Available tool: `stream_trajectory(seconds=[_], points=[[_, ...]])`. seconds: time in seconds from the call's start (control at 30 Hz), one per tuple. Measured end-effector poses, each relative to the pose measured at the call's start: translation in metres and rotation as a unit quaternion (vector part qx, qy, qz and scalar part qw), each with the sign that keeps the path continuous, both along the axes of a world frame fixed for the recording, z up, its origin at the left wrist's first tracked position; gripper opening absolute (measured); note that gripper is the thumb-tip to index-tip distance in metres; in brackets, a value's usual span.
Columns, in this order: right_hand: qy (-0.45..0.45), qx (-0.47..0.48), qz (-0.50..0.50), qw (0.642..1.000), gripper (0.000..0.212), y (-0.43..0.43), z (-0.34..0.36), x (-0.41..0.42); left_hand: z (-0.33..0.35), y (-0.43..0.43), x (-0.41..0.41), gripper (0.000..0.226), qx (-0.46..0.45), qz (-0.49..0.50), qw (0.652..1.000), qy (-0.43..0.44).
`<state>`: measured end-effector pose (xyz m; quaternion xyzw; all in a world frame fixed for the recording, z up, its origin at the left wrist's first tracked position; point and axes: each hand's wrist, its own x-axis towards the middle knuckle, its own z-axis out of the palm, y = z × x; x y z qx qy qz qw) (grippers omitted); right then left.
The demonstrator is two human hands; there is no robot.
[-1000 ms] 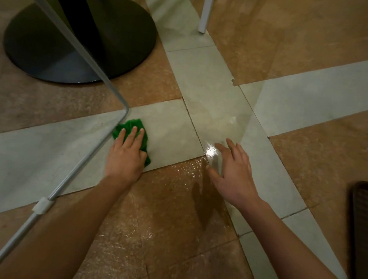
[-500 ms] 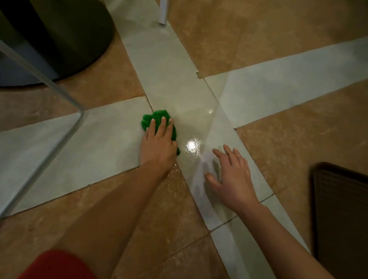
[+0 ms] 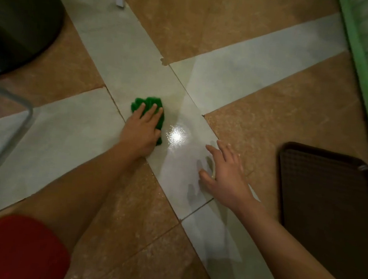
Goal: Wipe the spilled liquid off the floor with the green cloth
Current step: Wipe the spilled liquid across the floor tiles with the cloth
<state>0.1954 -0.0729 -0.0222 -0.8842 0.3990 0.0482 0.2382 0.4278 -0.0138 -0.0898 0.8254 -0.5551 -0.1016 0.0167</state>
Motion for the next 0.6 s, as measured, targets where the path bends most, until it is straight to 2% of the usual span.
stream_trajectory(seconds=[0.07, 0.1, 0.27, 0.37, 0.53, 0.6], points=[[0.010, 0.005, -0.014, 1.000, 0.063, -0.002, 0.001, -0.014, 0.000, -0.017, -0.012, 0.058, 0.013, 0.048, 0.998, 0.027], [0.015, 0.009, -0.022, 1.000, 0.063, -0.003, 0.001, -0.019, -0.002, -0.022, -0.020, 0.059, 0.014, 0.039, 0.999, 0.036], [0.033, 0.005, -0.045, 0.998, 0.064, -0.006, -0.001, -0.034, -0.004, -0.026, -0.075, 0.063, 0.032, -0.097, 0.995, 0.002], [0.030, 0.001, -0.056, 0.998, 0.064, -0.004, 0.000, -0.035, 0.005, 0.000, -0.104, 0.061, 0.041, -0.163, 0.985, 0.035], [0.021, 0.007, -0.038, 0.999, 0.063, 0.009, 0.003, -0.028, 0.004, 0.061, -0.122, 0.055, 0.032, -0.192, 0.980, 0.050], [0.018, 0.011, -0.020, 1.000, 0.063, 0.019, 0.001, -0.023, 0.001, 0.076, -0.125, 0.059, 0.025, -0.199, 0.978, 0.058]])
